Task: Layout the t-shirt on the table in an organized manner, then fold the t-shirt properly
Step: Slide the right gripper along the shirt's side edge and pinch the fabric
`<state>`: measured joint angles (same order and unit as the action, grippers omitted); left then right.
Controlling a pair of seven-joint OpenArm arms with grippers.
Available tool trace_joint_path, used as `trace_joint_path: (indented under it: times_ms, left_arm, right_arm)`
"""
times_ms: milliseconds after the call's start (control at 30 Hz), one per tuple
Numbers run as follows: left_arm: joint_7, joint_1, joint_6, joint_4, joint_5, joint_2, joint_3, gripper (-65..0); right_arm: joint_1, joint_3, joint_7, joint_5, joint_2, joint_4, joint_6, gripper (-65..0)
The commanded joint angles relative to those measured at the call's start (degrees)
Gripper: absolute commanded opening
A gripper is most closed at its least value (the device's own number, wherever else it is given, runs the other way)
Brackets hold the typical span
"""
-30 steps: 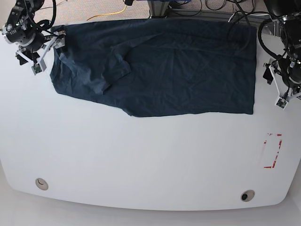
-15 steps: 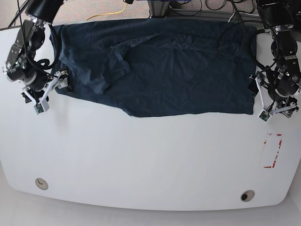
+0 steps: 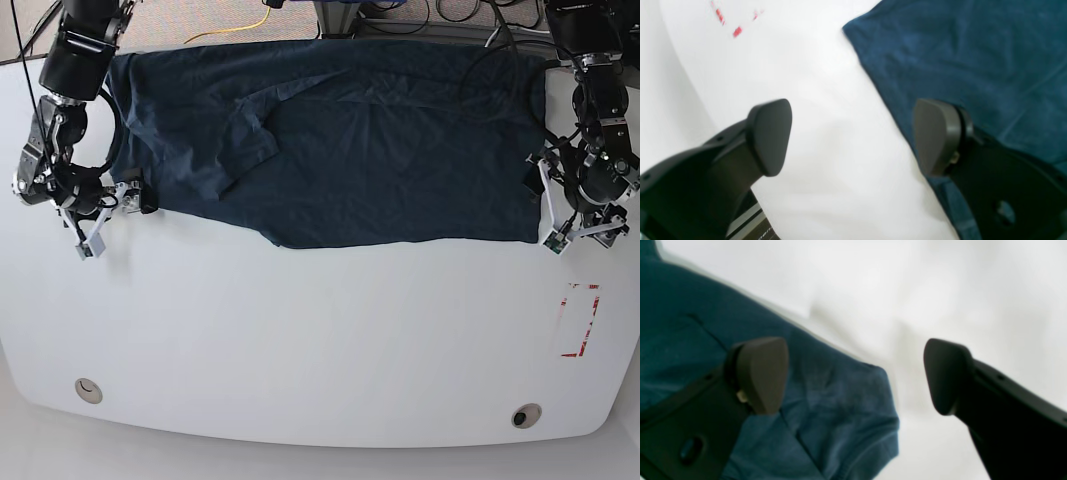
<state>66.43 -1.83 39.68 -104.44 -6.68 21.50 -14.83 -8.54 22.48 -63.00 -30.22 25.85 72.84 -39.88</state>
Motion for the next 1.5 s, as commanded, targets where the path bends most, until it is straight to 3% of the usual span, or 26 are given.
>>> trace_joint_path:
  times_ms: [0,700,867,1033,1167,1467]
  left_arm:
    - [-0.54,0.81,-0.25,-0.48,-0.22,0.97,-0.33,-12.5]
    - [-3.62,0.55,-0.25,1.19,-0.22,0.97,-0.51,-12.5]
    - [-3.62,0.55,-0.25,1.19,-0.22,0.97,-0.51,-12.5]
    - [-3.62,0.55,-0.25,1.19,-0.22,0.97,-0.51,-12.5]
    - [-3.62,0.55,-0.25,1.19,-0.22,0.97,-0.42,-12.5]
    - [-3.62,0.55,-0.25,1.19,-0.22,0.88,-0.42,-12.5]
  right_arm:
    - [-0.92,-0.37,0.98,-1.12,1.10,0.88,-0.12,-3.5]
    - [1.55,-0.37,-1.48,-1.12,-0.75,0.79,-0.12,-4.9]
    - [1.55,-0.46,-1.48,-1.12,-0.75,0.79,-0.12,-19.5]
    - [1.28,-0.46,-1.48,-1.12,-0.75,0.88,-0.12,-45.0]
    - [1.19,-0.46,-1.57,-1.12,-0.75,2.90,-0.12,-57.9]
    - [3.39,-0.28,-7.28,-2.88,-0.83,17.40,-0.12,-58.7]
